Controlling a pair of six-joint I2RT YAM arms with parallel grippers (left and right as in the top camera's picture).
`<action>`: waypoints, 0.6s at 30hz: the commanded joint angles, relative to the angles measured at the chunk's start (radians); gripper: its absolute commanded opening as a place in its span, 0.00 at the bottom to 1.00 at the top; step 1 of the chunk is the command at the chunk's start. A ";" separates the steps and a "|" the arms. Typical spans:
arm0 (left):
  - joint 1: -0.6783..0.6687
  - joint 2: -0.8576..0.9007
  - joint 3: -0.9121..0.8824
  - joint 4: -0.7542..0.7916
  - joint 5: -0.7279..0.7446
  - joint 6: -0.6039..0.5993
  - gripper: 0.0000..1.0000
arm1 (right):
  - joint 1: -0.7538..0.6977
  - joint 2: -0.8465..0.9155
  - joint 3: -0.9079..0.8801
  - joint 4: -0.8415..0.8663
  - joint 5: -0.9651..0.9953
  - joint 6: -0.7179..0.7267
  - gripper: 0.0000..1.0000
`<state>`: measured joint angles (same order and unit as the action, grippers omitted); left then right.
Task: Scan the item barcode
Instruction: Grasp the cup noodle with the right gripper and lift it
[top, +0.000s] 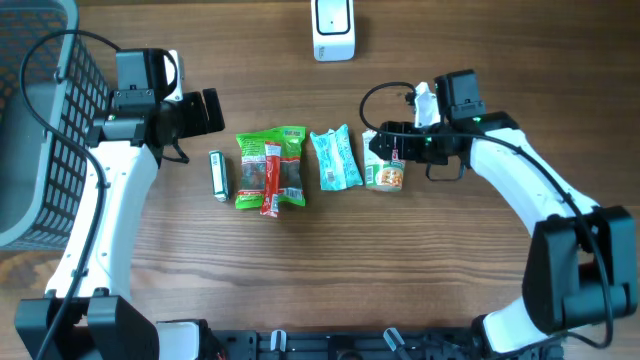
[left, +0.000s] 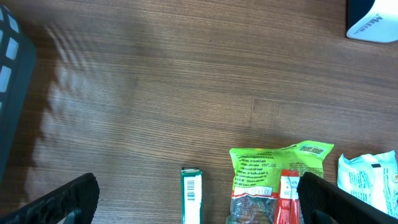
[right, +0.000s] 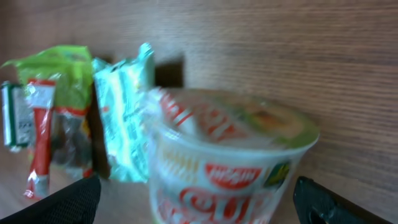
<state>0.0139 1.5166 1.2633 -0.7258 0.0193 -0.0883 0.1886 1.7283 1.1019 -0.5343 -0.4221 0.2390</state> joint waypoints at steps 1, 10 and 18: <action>0.001 0.002 0.003 0.002 -0.010 0.002 1.00 | 0.000 0.045 -0.007 0.028 0.048 0.042 1.00; 0.001 0.002 0.003 0.002 -0.010 0.002 1.00 | 0.000 0.102 -0.010 0.070 0.039 0.054 1.00; 0.001 0.002 0.003 0.003 -0.010 0.001 1.00 | 0.000 0.126 -0.009 0.069 -0.006 0.055 0.92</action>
<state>0.0139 1.5166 1.2633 -0.7258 0.0193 -0.0883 0.1883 1.8359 1.1019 -0.4660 -0.4068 0.2905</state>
